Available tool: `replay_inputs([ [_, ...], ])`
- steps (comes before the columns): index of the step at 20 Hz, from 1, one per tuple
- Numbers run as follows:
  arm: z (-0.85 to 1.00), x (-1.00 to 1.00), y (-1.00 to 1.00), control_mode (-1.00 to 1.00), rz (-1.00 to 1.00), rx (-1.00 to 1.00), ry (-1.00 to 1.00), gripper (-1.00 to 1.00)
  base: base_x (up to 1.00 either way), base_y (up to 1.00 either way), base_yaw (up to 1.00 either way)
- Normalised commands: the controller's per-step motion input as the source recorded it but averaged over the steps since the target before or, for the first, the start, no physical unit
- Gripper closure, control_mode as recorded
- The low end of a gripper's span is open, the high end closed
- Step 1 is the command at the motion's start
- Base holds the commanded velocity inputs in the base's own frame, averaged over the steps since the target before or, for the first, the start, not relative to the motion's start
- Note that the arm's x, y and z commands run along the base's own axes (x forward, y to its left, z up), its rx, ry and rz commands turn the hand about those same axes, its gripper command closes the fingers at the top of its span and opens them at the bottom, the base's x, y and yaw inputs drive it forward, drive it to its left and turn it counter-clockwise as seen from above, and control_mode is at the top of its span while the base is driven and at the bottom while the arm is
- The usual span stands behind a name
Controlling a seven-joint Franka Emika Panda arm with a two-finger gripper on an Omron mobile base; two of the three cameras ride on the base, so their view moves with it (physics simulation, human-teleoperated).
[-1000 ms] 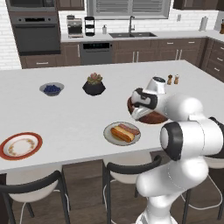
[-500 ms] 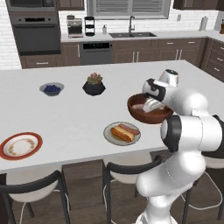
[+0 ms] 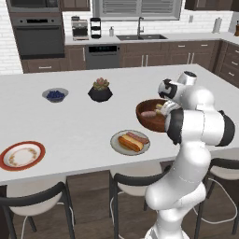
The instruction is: Place one bun and one sausage from the bowl on each plate.
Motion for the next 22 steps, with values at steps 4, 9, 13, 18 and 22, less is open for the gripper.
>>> replay_inputs([
  [4,0.0,0.51,-0.4,-1.0,0.02,0.0,0.0,-1.0,0.0,0.0,0.0],
  [9,0.0,0.46,-0.2,-1.0,0.02,-0.05,-0.02,-1.0,0.0,0.0,0.0],
  [13,-0.04,0.37,-0.18,-1.0,0.0,-0.07,-0.04,-1.0,0.0,0.0,0.0],
  [18,-0.19,0.25,-0.14,-1.0,0.0,-0.07,-0.03,-1.0,0.0,0.0,0.0],
  [22,-0.47,0.01,-0.01,-1.0,0.04,-0.12,-0.02,-1.0,0.0,0.0,0.0],
])
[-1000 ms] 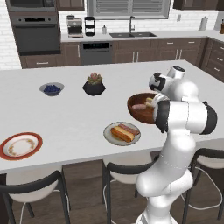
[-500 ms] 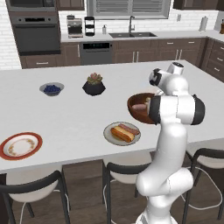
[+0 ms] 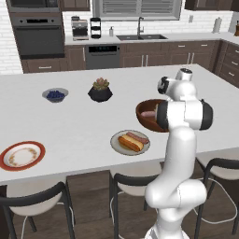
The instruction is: Place one bun and one sausage from the bowl on each plate.
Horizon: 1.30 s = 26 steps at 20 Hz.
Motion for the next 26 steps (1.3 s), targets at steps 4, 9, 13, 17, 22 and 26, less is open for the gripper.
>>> replay_inputs([
  [4,-0.45,0.01,0.0,-1.0,0.06,-0.1,-0.05,-1.0,0.0,0.0,0.0],
  [9,-0.28,0.2,0.0,-1.0,0.02,-0.04,-0.03,-1.0,0.0,0.0,0.0],
  [13,0.0,0.4,-0.08,-1.0,0.0,0.0,0.0,-1.0,0.0,0.0,0.0],
  [17,0.0,0.46,-0.13,-1.0,0.0,0.0,0.0,-1.0,0.0,0.0,0.0],
  [22,0.0,0.33,-0.13,-1.0,0.0,0.0,0.0,-1.0,0.0,0.0,0.0],
  [26,0.0,0.24,-0.08,-1.0,0.0,0.0,0.0,-1.0,0.0,0.0,0.0],
])
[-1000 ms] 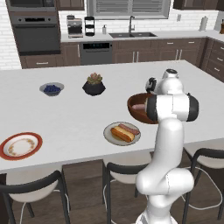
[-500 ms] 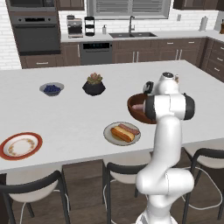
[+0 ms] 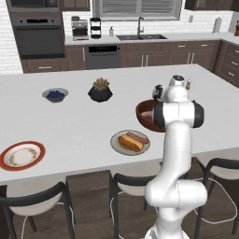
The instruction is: Place one bun and one sausage from the bowl on each plate.
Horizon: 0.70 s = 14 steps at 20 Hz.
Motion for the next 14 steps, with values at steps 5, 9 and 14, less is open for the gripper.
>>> replay_inputs([
  [5,0.0,0.22,0.0,-1.0,0.0,0.0,0.0,-1.0,0.0,0.0,0.0],
  [9,-0.05,0.15,-0.04,-1.0,0.0,0.0,0.0,-1.0,0.0,0.0,0.0],
  [14,-0.29,0.02,0.0,-1.0,0.0,0.0,0.0,-1.0,0.0,0.0,0.0],
])
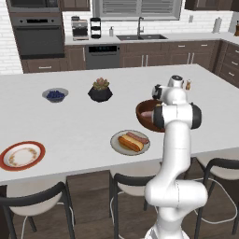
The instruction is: Place one bun and one sausage from the bowl on each plate.
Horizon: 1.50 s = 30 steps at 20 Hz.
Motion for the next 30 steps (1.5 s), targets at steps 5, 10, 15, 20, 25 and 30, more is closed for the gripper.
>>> replay_inputs([
  [5,-0.3,0.0,0.0,-1.0,0.0,-0.01,0.0,-1.0,0.0,0.0,0.0],
  [10,-0.02,0.08,-0.04,-1.0,0.0,0.0,0.0,-1.0,0.0,0.0,0.0],
  [15,-0.02,0.11,-0.03,-1.0,0.0,0.0,0.0,-1.0,0.0,0.0,0.0],
  [20,-0.11,0.0,0.0,-1.0,0.0,0.0,0.0,-1.0,0.0,0.0,0.0],
  [25,-0.21,0.0,0.0,-1.0,0.0,0.0,0.0,-1.0,0.0,0.0,0.0],
  [30,-0.09,0.0,0.0,-1.0,0.0,0.0,-0.03,-1.0,0.0,0.0,0.0],
])
